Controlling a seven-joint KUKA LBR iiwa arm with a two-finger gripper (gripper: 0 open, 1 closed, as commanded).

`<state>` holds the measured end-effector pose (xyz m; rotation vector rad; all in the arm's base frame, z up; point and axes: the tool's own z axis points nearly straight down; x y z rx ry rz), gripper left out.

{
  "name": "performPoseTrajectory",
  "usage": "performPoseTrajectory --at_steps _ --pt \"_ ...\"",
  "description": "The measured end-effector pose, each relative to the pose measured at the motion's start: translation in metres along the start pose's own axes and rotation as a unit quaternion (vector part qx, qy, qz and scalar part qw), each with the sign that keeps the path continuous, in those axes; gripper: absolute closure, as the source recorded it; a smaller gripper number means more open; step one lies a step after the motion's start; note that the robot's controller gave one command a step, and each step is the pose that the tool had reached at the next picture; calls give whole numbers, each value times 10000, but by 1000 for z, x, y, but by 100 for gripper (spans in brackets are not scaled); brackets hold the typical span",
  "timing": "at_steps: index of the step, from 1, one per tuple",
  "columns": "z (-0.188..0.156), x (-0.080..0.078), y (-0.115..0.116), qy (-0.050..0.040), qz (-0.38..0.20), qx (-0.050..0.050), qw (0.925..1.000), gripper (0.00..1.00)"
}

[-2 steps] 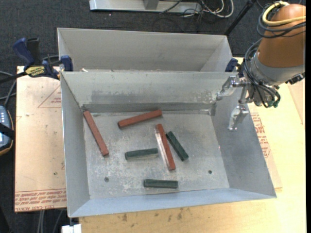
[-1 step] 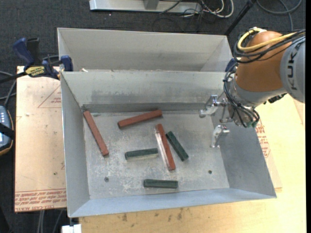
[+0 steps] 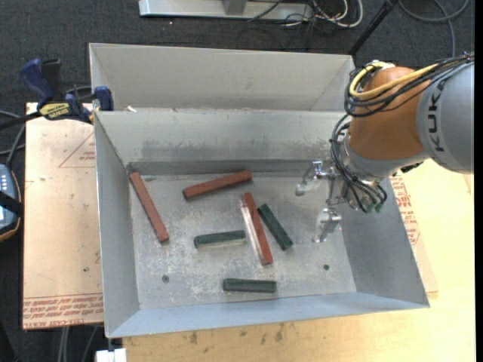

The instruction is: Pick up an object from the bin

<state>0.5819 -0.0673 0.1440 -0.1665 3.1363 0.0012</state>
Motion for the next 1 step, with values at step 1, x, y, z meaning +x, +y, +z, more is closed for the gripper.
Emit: performPoseTrajectory --at_steps 1 --pt "57 -18 27 -47 510 24 9987 100"
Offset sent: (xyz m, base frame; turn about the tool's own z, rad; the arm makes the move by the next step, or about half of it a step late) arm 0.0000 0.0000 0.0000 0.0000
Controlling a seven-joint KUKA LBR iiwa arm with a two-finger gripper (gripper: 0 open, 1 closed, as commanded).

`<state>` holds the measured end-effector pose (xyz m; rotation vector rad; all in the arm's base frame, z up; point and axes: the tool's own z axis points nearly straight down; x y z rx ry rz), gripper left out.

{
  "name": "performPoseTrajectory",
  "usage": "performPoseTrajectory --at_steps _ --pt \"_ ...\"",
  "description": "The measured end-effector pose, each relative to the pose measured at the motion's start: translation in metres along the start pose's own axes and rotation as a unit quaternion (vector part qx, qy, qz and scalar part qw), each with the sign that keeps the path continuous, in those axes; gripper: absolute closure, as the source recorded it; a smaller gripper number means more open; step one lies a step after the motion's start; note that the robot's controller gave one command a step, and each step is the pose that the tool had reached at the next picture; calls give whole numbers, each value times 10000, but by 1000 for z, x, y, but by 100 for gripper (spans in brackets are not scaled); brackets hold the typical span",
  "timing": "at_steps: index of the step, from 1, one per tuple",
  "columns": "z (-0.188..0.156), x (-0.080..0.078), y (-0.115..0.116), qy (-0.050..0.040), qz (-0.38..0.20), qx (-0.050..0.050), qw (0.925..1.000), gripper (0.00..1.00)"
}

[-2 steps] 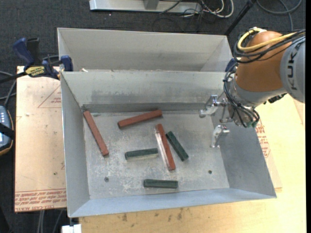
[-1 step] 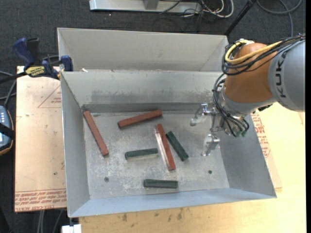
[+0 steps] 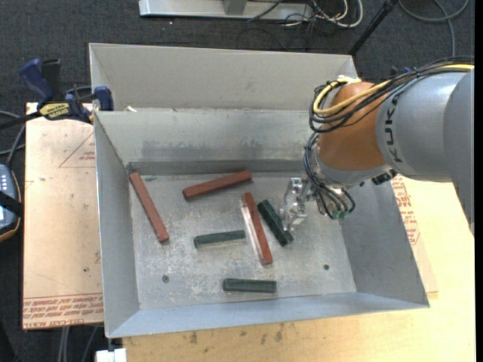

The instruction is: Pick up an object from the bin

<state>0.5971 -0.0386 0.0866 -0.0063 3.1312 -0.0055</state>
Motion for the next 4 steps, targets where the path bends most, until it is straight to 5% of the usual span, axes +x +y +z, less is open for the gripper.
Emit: performPoseTrajectory --at_steps 1,2,3,4 --pt "4 3 2 43 -3 -21 10000 0" --pt "4 3 3 34 -5 -19 10000 0" --pt "6 -47 77 -42 -2777 -4 9606 100" --pt "6 -47 77 -42 -2777 -4 9607 100"
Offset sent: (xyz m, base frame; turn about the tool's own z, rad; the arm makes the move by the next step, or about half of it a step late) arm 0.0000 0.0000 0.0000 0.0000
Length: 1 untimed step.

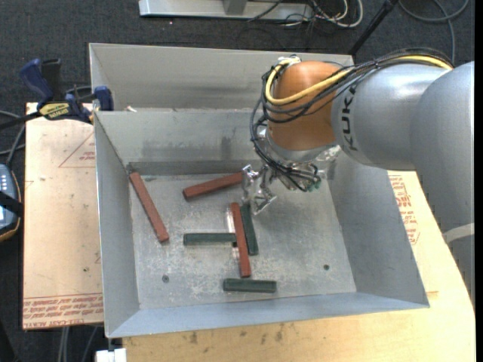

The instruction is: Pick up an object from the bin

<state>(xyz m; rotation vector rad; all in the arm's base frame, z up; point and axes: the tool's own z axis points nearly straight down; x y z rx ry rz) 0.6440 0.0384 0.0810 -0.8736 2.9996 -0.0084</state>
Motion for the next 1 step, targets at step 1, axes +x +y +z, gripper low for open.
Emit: performPoseTrajectory --at_steps 1 --pt "-26 2 8 61 -128 -52 9999 100"
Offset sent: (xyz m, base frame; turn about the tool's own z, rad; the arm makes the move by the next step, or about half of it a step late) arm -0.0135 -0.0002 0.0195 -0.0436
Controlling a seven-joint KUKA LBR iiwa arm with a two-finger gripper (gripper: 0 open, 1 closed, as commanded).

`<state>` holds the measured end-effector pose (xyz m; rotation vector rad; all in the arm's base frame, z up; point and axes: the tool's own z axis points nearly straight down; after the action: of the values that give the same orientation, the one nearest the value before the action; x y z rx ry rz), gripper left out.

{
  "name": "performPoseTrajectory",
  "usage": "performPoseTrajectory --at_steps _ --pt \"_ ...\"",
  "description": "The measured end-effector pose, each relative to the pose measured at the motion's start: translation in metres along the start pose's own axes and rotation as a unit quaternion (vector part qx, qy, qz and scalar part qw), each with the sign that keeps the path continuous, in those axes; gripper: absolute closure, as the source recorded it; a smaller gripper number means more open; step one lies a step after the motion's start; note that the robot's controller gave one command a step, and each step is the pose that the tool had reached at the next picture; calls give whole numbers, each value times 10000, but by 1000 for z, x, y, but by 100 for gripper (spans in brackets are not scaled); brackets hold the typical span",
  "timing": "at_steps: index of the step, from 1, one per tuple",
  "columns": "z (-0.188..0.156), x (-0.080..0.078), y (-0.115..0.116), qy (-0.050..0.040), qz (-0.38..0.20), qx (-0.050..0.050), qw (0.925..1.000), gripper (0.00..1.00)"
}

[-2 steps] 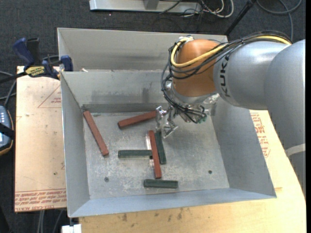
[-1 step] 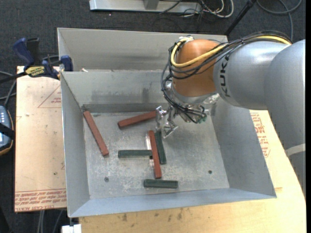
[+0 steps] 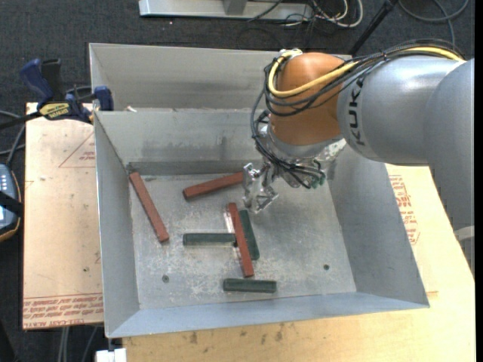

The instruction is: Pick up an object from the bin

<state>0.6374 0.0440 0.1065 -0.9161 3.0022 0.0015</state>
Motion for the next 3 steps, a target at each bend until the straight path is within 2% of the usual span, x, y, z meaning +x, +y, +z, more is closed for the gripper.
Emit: performPoseTrajectory --at_steps 1,2,3 --pt "-19 3 1 1 -47 -2 10000 0" --pt "-13 4 1 1 -56 -4 10000 0" --pt "26 31 60 -79 -1884 85 9820 100"
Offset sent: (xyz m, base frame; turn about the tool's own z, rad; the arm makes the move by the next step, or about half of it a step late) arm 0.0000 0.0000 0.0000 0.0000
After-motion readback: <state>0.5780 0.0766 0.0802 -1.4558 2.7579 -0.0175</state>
